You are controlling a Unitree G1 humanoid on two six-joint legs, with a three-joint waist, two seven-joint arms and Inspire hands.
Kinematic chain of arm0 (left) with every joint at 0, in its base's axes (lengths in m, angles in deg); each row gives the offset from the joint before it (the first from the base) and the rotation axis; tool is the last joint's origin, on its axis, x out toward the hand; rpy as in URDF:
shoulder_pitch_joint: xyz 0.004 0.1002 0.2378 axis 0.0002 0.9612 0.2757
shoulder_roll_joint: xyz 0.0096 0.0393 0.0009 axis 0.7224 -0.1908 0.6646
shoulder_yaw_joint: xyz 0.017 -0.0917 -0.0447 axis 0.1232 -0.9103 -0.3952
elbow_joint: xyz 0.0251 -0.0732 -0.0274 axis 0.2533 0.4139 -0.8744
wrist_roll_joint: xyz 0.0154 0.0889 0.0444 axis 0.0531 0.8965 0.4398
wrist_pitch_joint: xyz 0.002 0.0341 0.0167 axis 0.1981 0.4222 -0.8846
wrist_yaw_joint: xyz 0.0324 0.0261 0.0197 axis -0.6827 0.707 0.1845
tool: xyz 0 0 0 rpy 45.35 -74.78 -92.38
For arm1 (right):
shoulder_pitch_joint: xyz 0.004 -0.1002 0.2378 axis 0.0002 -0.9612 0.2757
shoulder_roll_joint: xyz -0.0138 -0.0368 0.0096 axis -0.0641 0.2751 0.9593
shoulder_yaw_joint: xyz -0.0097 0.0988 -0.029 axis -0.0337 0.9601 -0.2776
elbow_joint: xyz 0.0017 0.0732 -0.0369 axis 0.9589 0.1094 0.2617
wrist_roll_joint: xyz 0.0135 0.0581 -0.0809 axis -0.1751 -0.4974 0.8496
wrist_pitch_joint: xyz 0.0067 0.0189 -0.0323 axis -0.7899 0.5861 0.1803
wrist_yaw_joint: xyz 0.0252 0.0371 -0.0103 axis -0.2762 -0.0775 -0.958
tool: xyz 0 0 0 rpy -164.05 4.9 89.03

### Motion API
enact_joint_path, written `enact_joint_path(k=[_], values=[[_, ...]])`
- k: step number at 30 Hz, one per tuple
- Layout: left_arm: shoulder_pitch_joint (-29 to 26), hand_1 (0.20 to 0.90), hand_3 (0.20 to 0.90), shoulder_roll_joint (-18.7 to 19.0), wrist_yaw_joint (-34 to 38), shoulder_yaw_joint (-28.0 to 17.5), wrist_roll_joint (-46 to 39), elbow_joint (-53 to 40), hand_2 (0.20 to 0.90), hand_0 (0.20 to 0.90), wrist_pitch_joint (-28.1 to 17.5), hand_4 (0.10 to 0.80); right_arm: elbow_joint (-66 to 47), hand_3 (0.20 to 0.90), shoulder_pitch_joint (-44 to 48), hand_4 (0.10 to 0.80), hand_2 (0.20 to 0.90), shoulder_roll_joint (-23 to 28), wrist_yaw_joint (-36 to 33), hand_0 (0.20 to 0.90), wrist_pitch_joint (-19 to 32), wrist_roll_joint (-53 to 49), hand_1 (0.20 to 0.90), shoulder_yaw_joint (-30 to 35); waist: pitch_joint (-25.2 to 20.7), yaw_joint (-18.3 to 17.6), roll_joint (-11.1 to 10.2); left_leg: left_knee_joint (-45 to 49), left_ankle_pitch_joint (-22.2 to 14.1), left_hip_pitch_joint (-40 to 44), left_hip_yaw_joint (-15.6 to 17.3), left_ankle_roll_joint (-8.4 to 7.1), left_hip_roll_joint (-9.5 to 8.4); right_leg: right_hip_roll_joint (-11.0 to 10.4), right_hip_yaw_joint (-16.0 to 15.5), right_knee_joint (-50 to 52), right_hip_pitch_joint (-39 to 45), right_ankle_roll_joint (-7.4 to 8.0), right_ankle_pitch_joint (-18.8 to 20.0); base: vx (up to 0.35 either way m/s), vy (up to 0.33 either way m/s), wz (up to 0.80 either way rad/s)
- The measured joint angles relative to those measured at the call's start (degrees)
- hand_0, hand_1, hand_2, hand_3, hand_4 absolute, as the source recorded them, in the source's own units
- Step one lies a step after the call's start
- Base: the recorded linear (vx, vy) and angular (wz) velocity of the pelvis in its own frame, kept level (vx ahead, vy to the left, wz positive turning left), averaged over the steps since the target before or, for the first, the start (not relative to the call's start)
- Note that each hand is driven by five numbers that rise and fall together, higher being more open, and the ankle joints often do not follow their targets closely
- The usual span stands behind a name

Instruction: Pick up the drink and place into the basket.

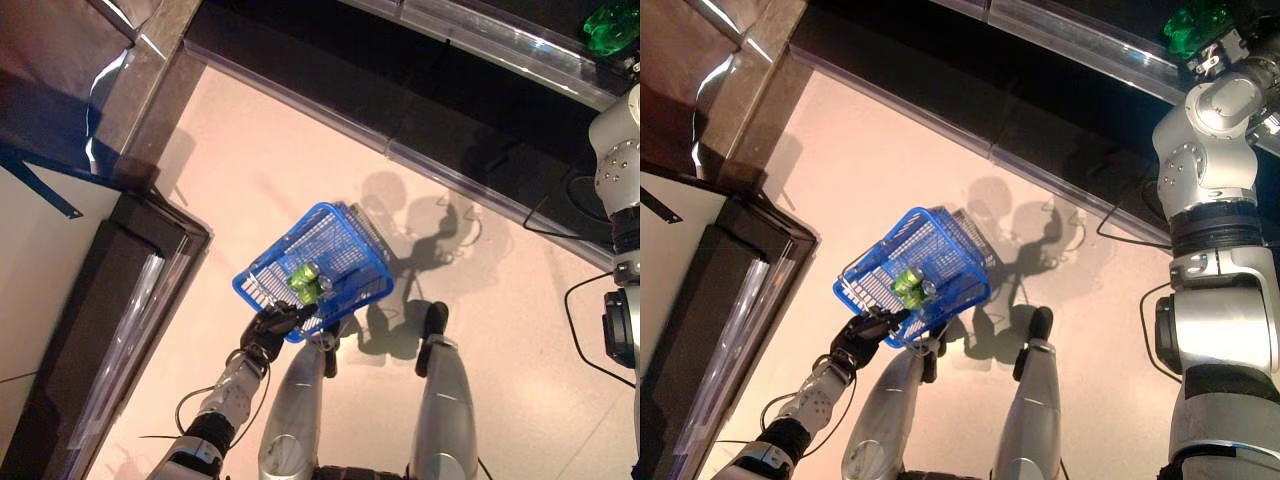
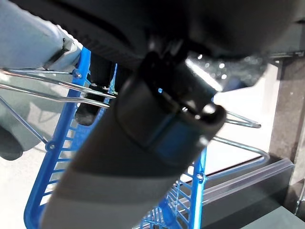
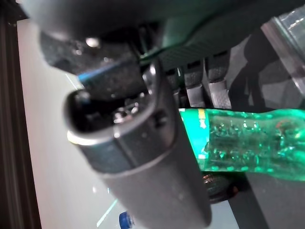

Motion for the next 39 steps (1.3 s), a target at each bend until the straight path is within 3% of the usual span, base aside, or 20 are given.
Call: enact_joint_path(k=[4,9,19,27,30,39], values=[[0.63,0.3,0.2,0.46,-0.71,-0.06,-1.15,0.01,0.3,0.3,-0.06,0.1,-2.37,0.2,-1.73,0.1,0.3,0.03,1.31,0.3,-0.81,0.23,0.3,0.11,0.0,-0.21,0.0,0.02,-0.07,1.09,-0.07,0.08,0.01,0.02,-0.01,-0.03,1.13,-0.04,-0.03,-0.006,0.03,-0.01],[2.71,0.3,0.2,0.62,-1.51,0.07,-1.96,-1.42,0.3,0.3,-0.15,0.1,-20.0,0.2,-14.13,0.1,0.3,-0.06,4.38,0.3,-5.27,5.35,0.3,0.13,0.02,-0.89,-0.04,-1.21,-0.19,4.16,-0.08,0.27,0.02,0.16,-0.17,-1.51,4.2,-0.06,-0.1,0.012,0.041,-0.01],[7.29,0.3,0.2,0.69,-2.38,-0.08,-2.67,-4.57,0.3,0.3,-0.29,0.1,-37.42,0.2,-30.81,0.1,0.3,-4.72,14.25,0.3,-8.3,11.5,0.3,0.34,0.16,-1.68,-0.5,-4.46,-0.22,10.13,-0.5,0.17,0.49,0.56,-1.7,-5.01,11.26,0.22,-0.31,0.035,0.007,0.03],[10.02,0.3,0.2,0.99,-2.32,-0.71,-2.94,-7.78,0.3,0.3,0.02,0.1,-45.55,0.2,-40.58,0.1,0.3,-8.03,21.21,0.3,-8.32,13.06,0.3,0.86,0.22,-1.8,-3.39,-8.91,0.23,15.53,-0.66,-0.57,1.22,1.54,-3.23,-9.96,17.4,0.79,0.12,0.042,-0.028,0.01],[12.44,0.3,0.2,2.64,-1.78,-0.53,-2.99,-13.99,0.3,0.3,0.81,0.1,-48.9,0.2,-42.13,0.1,0.3,-10.3,22.82,0.3,-8.32,12.98,0.3,0.53,0.16,-1.64,-4.62,-11.38,0.51,18.29,-0.65,-0.99,1.71,2.47,-3.82,-13.18,20.52,0.88,1.13,0.031,-0.028,-0.03],[16.34,0.3,0.2,6.77,-0.78,0.59,-3.09,-30.36,0.3,0.3,4.55,0.1,-52.86,0.2,-42.21,0.1,0.3,-11.83,26.09,0.3,-8.4,12.95,0.3,-4.15,0.1,1.27,-4.83,-13.75,0.61,22.43,-2.11,-1.22,2.0,3.19,-4.96,-17.01,26.38,1.09,1.23,0.047,-0.019,0.09]])
